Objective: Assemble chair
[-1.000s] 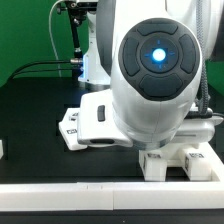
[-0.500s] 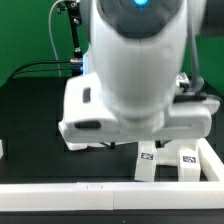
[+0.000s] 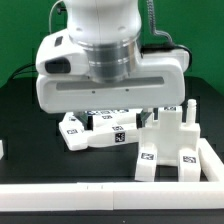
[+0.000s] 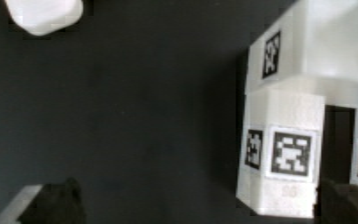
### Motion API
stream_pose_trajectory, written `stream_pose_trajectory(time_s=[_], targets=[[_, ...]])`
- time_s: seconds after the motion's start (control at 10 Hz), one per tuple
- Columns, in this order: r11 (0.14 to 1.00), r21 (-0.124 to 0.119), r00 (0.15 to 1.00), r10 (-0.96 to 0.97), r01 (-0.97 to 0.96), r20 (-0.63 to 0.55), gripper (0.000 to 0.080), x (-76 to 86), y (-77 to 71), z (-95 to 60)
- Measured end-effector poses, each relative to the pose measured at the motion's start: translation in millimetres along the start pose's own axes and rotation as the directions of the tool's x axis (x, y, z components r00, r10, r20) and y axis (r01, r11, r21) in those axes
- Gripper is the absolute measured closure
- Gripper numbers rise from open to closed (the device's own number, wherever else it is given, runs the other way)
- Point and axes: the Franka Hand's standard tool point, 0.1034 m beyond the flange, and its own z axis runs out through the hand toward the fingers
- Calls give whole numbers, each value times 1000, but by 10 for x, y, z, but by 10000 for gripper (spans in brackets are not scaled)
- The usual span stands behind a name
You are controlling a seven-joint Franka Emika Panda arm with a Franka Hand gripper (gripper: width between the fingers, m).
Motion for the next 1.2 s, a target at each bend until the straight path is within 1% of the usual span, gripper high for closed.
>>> stream_pose_trajectory(time_s=[0.1,0.4,0.6,0.8,0.9,1.0,1.1,1.2], targets=[[1000,-5,998,0,0,-57,151,44,8,3],[1000,-3,999,5,-5,-53,151,21,17,16],[999,6,998,43,-43,-48,151,-27,147,-68],[995,18,994,-96,97,-58,151,-179,283,-137],[985,8,981,-172,173,-84,151,-264,314,-150],[961,-4,957,-275,276,-92,151,-292,327,-139],[948,-9,944,-318,319,-89,151,-292,331,-126],[914,-17,910,-405,405,-87,151,-293,337,-123]])
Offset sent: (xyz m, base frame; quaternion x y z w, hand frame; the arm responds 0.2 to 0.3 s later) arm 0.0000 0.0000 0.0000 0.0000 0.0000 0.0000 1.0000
